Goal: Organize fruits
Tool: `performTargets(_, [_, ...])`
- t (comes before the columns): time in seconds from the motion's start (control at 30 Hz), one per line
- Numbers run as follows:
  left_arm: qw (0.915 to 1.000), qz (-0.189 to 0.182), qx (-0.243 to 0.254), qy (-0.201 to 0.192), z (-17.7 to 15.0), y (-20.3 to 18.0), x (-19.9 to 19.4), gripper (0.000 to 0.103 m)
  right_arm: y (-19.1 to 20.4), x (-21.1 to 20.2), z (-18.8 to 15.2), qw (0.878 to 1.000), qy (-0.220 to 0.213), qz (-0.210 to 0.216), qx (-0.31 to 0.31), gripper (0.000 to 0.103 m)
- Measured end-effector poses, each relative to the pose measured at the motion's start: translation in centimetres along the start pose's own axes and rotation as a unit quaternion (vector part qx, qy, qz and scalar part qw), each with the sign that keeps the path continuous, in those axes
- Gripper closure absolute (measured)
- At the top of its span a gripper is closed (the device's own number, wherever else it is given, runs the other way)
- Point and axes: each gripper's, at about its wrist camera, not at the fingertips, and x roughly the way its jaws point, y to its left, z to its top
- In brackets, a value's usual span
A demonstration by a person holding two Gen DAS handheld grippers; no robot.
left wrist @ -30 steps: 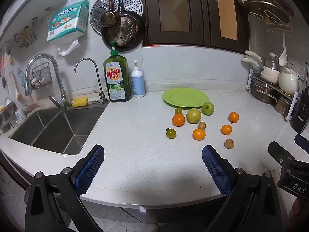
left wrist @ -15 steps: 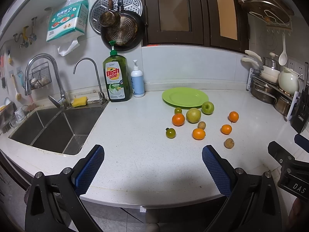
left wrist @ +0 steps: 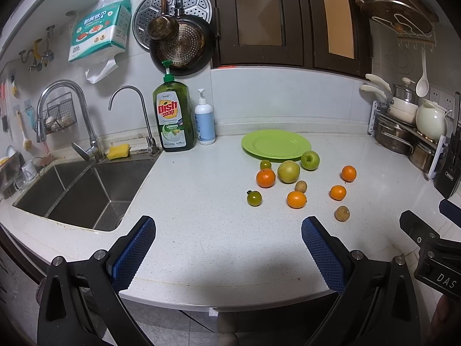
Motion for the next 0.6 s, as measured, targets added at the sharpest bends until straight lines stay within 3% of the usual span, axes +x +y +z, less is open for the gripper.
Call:
performTargets(0.33, [1.0, -0.002, 0.004, 0.004, 0.3, -0.1, 0.8, 0.0, 0.0, 1.1, -0.2, 1.0, 0.009, 0.0, 0.001, 0.001])
performTargets(0.6, [0.9992, -0.024, 0.026, 0.015, 1.1, -0.5, 3.2, 0.001, 0.0, 2.7, 0.0, 1.0, 0.028, -0.001, 0.005, 0.001])
